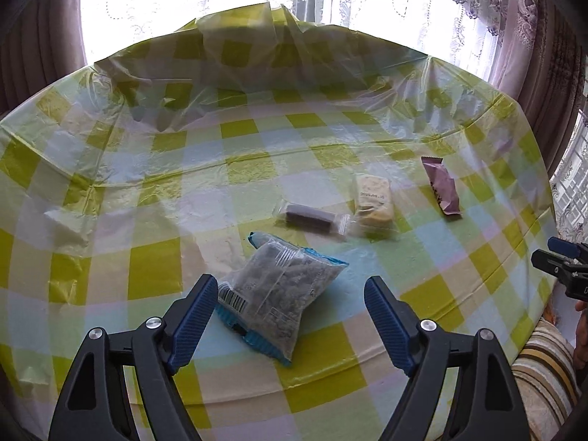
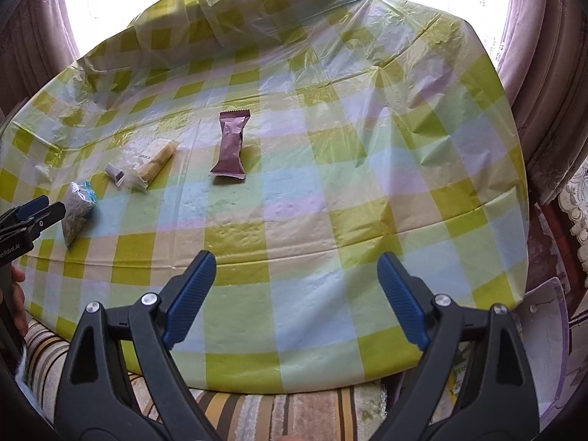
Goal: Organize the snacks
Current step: 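Move both open tools back over the table toward the remaining snacks, then grasp the second clear bean bag with the left tool while the right tool grasps the purple stick packet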
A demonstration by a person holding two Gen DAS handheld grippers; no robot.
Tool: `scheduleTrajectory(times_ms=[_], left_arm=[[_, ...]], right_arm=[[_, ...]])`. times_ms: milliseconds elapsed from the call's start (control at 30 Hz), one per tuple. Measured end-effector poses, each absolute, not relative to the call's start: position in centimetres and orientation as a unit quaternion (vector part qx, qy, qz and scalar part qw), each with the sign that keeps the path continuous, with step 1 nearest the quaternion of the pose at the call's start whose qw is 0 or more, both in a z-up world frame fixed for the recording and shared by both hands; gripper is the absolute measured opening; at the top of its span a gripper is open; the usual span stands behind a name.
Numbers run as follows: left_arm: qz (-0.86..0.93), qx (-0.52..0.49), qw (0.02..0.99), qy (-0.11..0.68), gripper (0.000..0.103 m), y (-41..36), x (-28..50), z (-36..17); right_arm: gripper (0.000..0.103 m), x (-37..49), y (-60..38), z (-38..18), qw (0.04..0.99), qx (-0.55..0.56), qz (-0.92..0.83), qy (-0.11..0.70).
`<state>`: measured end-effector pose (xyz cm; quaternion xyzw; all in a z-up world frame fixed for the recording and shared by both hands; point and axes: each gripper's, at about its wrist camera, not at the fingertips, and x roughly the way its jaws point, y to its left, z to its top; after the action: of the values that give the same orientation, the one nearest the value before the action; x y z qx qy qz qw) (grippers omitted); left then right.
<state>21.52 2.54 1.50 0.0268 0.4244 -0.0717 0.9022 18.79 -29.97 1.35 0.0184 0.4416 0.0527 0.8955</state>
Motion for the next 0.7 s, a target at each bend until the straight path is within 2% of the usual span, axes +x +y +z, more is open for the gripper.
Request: scheduleTrajectory(times_ms=[367, 400, 467, 500, 700], left_arm=[[-0.117, 0.069, 0.879, 0.457, 0.083, 3.2, 24.4, -1.3], [-0.116, 0.068, 0.878, 0.459, 0.081, 3.3, 24.5, -1.5], [-0.118, 0.057, 0.880, 0.457, 0.072, 3.5, 24.6, -1.6], [-0.116, 0.052, 0.879, 0.460, 0.063, 3.6, 24.6, -1.8], [-0.096, 0.015, 0.883, 0.459, 0.061, 4.6, 24.3, -2.1]], right_arm=[[0.091, 20.4, -26.5, 1.2, 0.895, -0.003, 0.084, 0.439], [0.091, 20.6, -26.1, 1.2, 0.895, -0.005, 0.087, 0.438], [0.091, 21.0, -25.2, 1.3, 0.895, -0.005, 0.094, 0.436], [0.091, 21.2, -24.7, 1.3, 0.896, -0.006, 0.097, 0.434], [0.091, 22.7, -20.4, 1.5, 0.898, -0.022, 0.129, 0.419]])
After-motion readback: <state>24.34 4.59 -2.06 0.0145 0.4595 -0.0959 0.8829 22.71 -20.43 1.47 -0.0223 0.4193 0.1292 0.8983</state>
